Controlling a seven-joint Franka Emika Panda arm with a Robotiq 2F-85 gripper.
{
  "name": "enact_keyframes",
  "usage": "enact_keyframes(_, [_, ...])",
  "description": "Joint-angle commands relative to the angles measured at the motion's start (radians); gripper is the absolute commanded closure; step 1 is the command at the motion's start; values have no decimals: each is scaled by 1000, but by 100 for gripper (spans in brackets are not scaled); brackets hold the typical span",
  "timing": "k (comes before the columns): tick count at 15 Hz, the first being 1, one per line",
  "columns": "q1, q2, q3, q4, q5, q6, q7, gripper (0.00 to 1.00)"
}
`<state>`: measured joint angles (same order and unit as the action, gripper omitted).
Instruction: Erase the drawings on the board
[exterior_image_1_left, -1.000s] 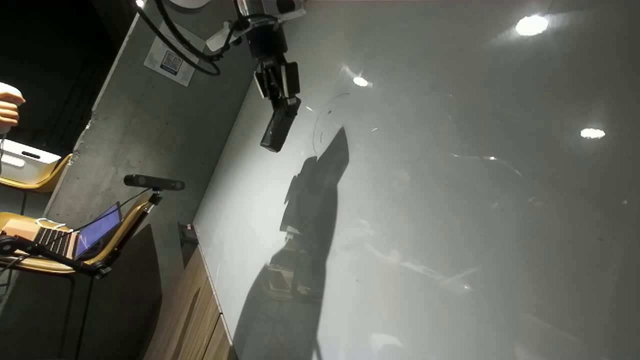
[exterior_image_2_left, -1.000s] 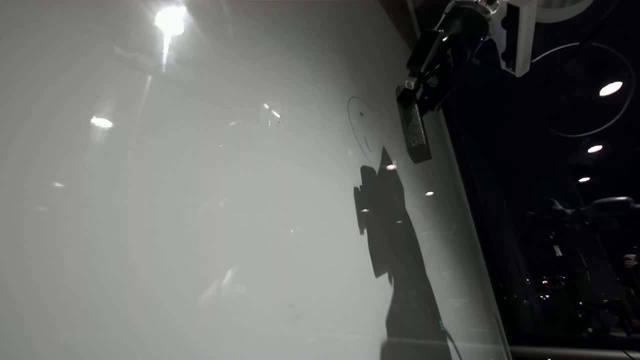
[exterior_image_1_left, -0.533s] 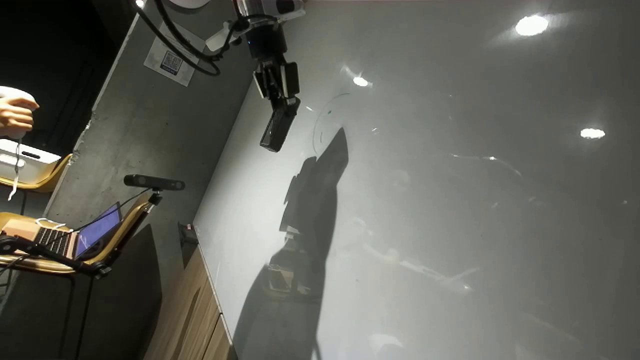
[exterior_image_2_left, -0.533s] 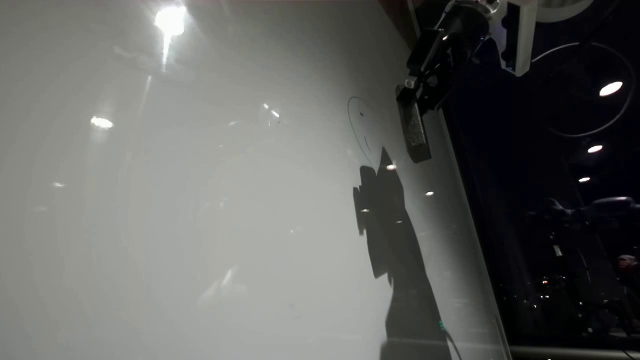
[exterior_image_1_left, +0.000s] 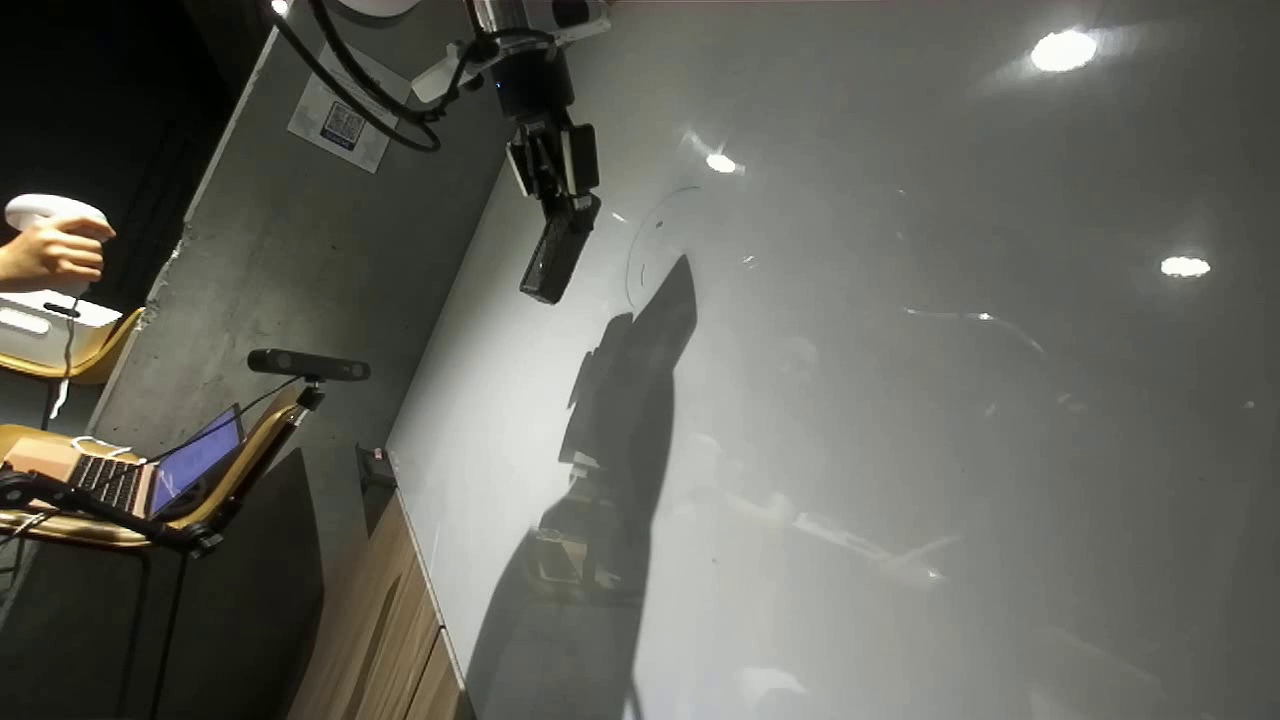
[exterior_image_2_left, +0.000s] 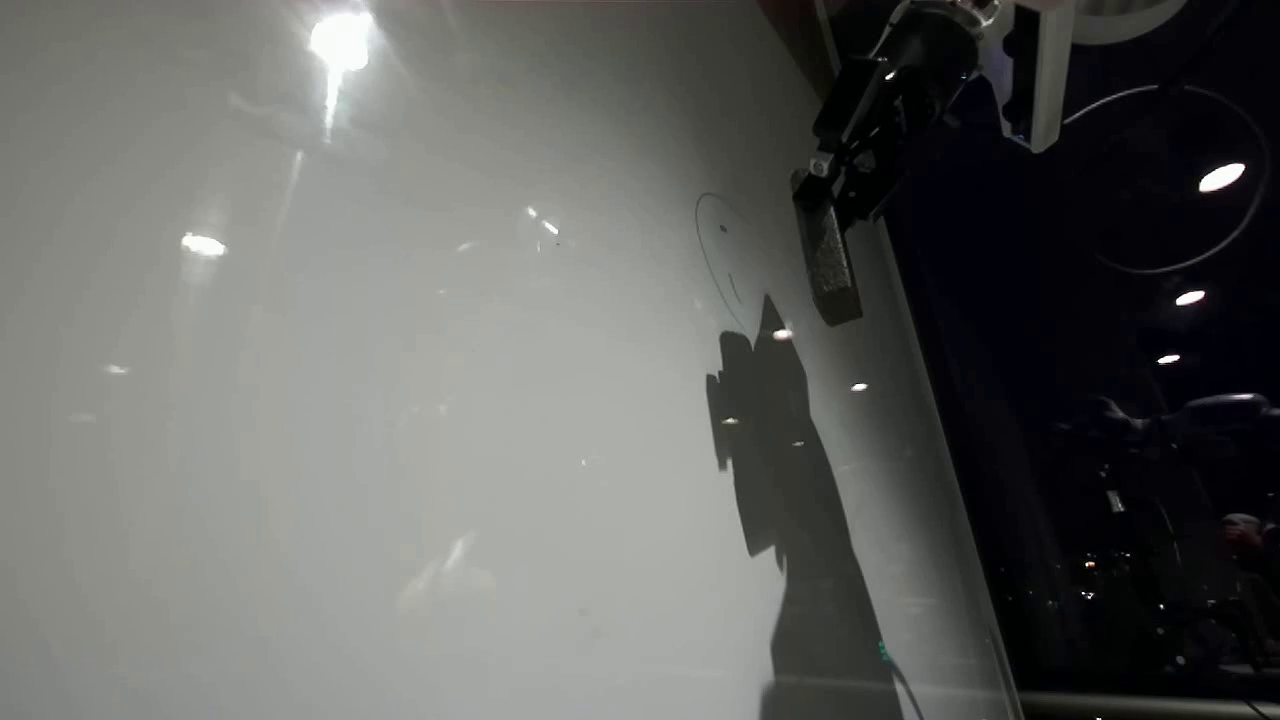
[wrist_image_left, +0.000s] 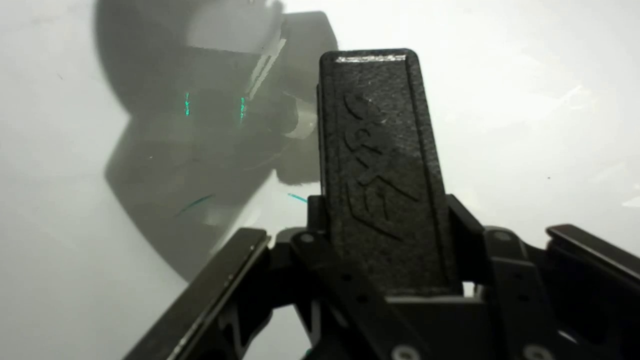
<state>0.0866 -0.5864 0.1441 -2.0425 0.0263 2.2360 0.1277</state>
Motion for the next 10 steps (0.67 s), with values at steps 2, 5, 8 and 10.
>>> enact_keyframes(2, [8,-16,-5,-2,12,-13,-4,68])
enact_keyframes(5, [12,-19,-7,-4,16,-17,-6,68])
enact_keyframes(8, [-13,178,57,73,-22,38,41,68])
enact_keyframes(10, [-13,264,87,98,-45,23,64,68])
